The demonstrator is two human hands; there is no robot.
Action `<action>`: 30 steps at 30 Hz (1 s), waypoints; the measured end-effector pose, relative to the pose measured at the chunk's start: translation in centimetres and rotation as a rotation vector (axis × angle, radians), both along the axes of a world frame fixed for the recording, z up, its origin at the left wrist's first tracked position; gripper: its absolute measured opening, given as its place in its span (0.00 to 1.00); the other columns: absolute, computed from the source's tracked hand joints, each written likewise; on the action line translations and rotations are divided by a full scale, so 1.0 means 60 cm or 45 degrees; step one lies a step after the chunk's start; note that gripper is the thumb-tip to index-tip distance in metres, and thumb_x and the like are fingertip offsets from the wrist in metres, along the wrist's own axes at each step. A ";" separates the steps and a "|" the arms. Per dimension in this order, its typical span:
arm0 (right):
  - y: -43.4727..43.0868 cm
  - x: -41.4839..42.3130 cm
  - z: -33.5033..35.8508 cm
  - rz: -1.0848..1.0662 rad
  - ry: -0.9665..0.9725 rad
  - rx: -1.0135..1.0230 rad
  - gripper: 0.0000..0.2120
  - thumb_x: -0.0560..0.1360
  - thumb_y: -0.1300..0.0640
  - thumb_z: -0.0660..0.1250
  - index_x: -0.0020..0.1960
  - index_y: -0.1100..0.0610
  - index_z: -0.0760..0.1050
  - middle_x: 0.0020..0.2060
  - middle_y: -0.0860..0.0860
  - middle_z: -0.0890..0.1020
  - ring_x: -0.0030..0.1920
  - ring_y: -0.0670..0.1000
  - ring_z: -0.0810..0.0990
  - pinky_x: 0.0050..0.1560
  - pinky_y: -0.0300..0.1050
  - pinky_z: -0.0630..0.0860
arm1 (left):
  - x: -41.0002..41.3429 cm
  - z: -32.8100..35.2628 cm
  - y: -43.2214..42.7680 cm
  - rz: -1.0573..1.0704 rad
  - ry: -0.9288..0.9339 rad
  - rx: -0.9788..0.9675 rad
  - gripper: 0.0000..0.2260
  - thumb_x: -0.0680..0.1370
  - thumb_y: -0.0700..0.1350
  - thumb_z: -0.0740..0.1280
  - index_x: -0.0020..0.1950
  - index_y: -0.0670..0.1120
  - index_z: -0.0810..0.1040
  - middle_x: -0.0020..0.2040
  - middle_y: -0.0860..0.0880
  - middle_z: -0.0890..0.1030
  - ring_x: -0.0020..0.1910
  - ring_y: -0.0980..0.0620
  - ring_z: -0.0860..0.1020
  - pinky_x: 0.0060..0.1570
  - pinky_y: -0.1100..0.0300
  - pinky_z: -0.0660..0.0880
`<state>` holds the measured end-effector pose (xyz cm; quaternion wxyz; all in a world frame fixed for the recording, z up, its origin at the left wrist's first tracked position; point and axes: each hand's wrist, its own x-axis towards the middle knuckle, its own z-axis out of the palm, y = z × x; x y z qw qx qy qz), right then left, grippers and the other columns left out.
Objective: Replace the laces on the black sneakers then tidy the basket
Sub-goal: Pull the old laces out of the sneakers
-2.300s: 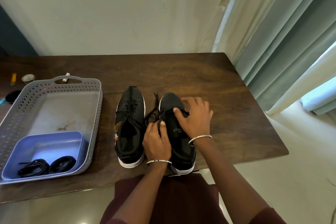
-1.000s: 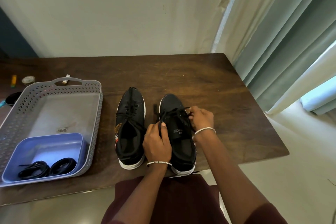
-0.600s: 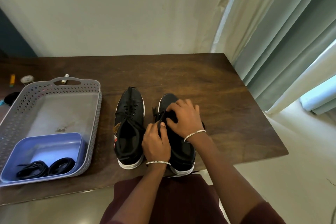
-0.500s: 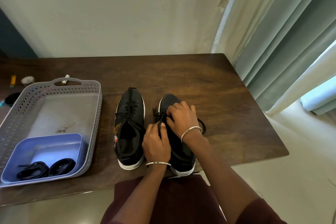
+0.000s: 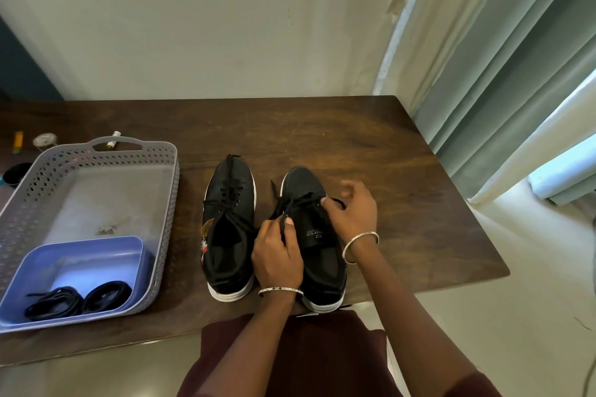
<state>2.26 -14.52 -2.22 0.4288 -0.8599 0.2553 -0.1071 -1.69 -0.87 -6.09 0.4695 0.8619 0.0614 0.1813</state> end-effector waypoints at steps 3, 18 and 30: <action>0.025 0.001 0.019 0.475 -0.109 -0.628 0.18 0.71 0.46 0.71 0.60 0.46 0.75 0.56 0.45 0.75 0.58 0.50 0.70 0.55 0.50 0.70 | 0.000 0.002 0.000 0.004 0.003 0.011 0.20 0.81 0.52 0.56 0.49 0.41 0.82 0.40 0.49 0.78 0.39 0.48 0.77 0.38 0.60 0.66; -0.015 0.002 0.017 -0.366 0.041 0.920 0.10 0.71 0.62 0.74 0.33 0.57 0.76 0.32 0.54 0.78 0.27 0.48 0.71 0.24 0.39 0.67 | -0.001 -0.001 0.001 0.004 0.006 -0.022 0.19 0.81 0.52 0.56 0.49 0.42 0.82 0.40 0.50 0.78 0.38 0.49 0.77 0.38 0.60 0.68; 0.006 0.001 0.012 0.173 -0.124 -0.353 0.05 0.75 0.55 0.70 0.50 0.54 0.81 0.47 0.50 0.82 0.49 0.52 0.80 0.52 0.51 0.79 | -0.006 0.013 0.000 -0.026 0.014 -0.004 0.19 0.80 0.55 0.57 0.62 0.47 0.80 0.47 0.51 0.80 0.46 0.50 0.79 0.43 0.58 0.72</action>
